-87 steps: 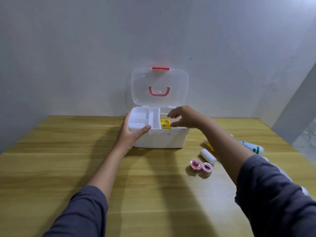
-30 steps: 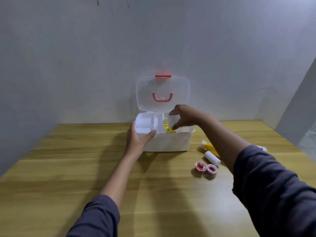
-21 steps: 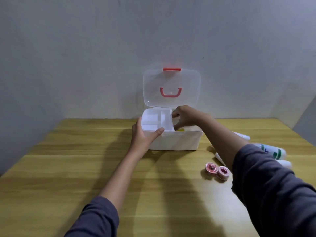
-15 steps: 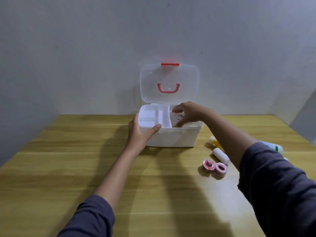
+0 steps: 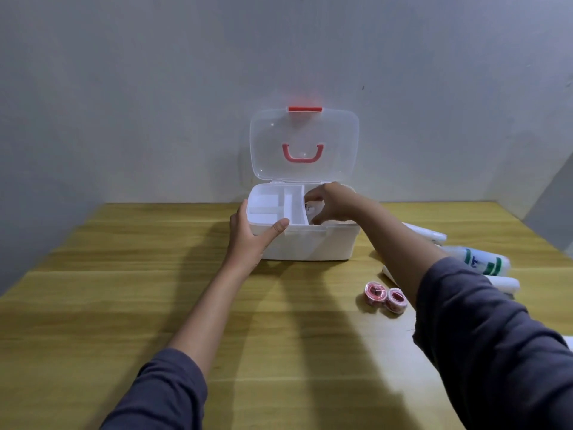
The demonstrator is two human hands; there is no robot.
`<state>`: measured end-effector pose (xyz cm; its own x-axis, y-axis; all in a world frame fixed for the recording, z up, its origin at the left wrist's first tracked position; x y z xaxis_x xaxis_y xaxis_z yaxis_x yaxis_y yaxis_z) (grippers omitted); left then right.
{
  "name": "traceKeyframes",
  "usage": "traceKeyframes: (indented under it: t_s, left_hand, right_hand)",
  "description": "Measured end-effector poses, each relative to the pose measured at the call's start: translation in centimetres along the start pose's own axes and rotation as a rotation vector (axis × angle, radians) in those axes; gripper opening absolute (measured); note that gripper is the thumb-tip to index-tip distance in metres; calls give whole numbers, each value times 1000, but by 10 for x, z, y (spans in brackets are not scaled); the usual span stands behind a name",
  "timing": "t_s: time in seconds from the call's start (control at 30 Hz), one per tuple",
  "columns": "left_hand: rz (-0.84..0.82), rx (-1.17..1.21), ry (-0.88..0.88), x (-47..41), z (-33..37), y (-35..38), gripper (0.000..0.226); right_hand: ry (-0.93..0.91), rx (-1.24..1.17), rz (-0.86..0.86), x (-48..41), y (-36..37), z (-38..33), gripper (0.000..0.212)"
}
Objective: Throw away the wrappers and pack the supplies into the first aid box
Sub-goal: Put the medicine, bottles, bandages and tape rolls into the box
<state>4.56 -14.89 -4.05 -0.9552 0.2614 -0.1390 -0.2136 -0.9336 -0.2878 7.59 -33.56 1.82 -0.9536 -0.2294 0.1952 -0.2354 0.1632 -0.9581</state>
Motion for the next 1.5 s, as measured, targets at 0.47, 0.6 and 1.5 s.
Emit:
traceKeyframes:
  t_s: [0.47,0.6,1.5]
  left_hand:
    - [-9,-12,-29,0,2,0,90]
    - [-15,-13,-57,2,5,0,91]
    - [-309,-320,-94,-45,7,-16,124]
  right_hand:
    - [-2,-30,14,-3,-3,9,51]
    - [1,-29,32,-6,-2,3,49]
    - [80,-392,307,89,-29,81,33]
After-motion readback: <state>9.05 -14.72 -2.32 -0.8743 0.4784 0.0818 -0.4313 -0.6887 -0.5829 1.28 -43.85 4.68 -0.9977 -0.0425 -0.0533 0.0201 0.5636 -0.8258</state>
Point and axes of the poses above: each hand's wrist, its own x-axis away from the middle knuckle, its own y-axis out of the palm, z = x × y, the point moved 5 cm from there along -x, towards the middle knuckle, and after that the axes turned 13 degrees about -z, right-handed, at the moved point
